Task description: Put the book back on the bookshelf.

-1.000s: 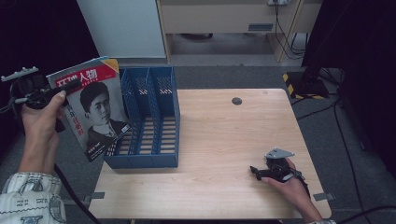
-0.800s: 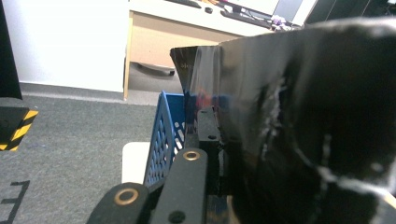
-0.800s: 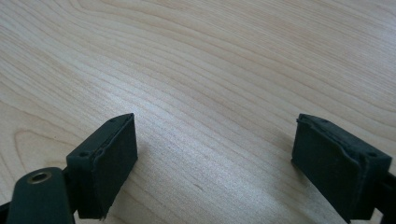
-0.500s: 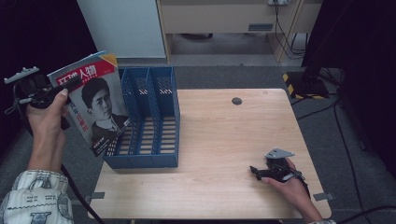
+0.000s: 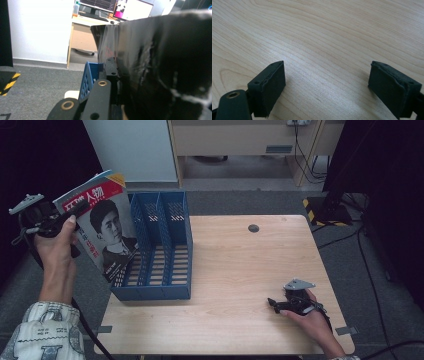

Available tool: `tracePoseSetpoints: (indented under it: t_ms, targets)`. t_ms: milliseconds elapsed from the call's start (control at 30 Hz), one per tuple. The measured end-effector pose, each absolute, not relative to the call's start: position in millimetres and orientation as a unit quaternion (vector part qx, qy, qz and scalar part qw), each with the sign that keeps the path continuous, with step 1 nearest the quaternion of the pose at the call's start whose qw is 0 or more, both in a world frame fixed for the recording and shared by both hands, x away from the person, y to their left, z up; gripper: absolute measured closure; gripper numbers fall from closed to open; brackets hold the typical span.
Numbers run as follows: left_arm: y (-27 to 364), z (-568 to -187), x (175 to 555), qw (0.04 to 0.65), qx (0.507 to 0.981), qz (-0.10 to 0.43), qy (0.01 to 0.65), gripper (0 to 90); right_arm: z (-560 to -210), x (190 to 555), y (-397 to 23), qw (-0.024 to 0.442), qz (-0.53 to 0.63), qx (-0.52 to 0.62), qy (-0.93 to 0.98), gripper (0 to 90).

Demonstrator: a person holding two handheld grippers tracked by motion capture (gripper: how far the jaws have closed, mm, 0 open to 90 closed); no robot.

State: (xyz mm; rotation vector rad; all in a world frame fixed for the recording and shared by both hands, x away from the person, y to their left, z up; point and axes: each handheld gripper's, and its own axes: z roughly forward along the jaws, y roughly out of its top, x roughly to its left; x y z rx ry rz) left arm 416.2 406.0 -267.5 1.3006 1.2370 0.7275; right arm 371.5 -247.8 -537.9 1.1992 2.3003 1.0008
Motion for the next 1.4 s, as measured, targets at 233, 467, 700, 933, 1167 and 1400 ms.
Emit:
tracePoseSetpoints:
  t_ms: [233,467,700,933,1167,1400]
  targets:
    - [403.0,-271.9,416.8,0.574,0.543,0.317,0.525,86.6,-537.9,371.4,-247.8,0.179,0.354,0.424,0.814,14.2]
    - [403.2,-275.5,415.9,0.582,0.534,0.33,0.517,86.6,-537.9,371.4,-248.1,0.18,0.354,0.423,0.814,14.2]
    - [401.7,-281.5,416.5,0.589,0.53,0.331,0.513,86.5,-538.0,371.3,-248.0,0.181,0.354,0.424,0.814,14.3]
    - [398.8,-290.5,415.2,0.594,0.523,0.333,0.513,86.5,-538.0,371.2,-248.1,0.181,0.354,0.424,0.814,14.3]
    - [394.3,-299.3,413.7,0.589,0.526,0.336,0.513,86.3,-537.9,371.3,-248.4,0.18,0.354,0.423,0.815,14.2]
    - [395.4,-307.1,411.4,0.593,0.518,0.343,0.512,86.3,-537.9,371.3,-248.6,0.18,0.353,0.422,0.815,14.3]
